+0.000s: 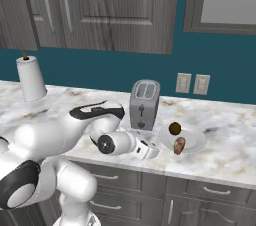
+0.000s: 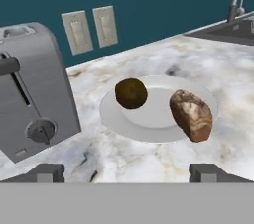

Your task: Pick the avocado and bread from the counter and place them on the plate. Then pick the jam from the cabinet and place it next to the plate. Lastly close the cabinet door.

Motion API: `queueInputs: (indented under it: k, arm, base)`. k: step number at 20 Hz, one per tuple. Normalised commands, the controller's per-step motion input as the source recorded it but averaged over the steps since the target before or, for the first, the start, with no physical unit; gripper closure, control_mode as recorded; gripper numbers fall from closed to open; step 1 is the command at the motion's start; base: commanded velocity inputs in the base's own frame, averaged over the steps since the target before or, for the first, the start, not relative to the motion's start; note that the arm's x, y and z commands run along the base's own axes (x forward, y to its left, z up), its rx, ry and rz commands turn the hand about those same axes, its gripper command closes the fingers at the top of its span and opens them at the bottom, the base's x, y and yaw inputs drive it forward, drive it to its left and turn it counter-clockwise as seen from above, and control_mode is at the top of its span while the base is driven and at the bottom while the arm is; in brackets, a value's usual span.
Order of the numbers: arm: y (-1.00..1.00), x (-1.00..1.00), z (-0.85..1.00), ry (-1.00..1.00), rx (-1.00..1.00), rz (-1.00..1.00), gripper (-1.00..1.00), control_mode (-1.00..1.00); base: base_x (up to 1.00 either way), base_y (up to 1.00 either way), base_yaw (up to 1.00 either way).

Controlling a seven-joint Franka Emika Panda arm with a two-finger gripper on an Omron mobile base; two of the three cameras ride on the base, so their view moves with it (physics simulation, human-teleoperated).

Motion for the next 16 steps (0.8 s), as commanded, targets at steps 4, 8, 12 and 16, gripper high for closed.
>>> queueInputs:
  k: [4,8,12,16]
  arm:
    - [-0.51,-0.38,1.00,0.11,0.33,0.19,-1.00,-1.00]
    - [-0.51,-0.31,1.00,0.16,0.37,0.20,-1.00,-1.00]
    - [-0.40,-0.26,1.00,0.19,0.38,0.17,-1.00,-1.00]
    - [-0.32,-0.33,1.00,0.22,0.39,0.20,-1.00,-1.00]
  base:
    - [0.00,0.00,0.00]
    - [0.00,0.00,0.00]
    - [0.00,0.00,0.00]
    - [0.00,0.00,0.00]
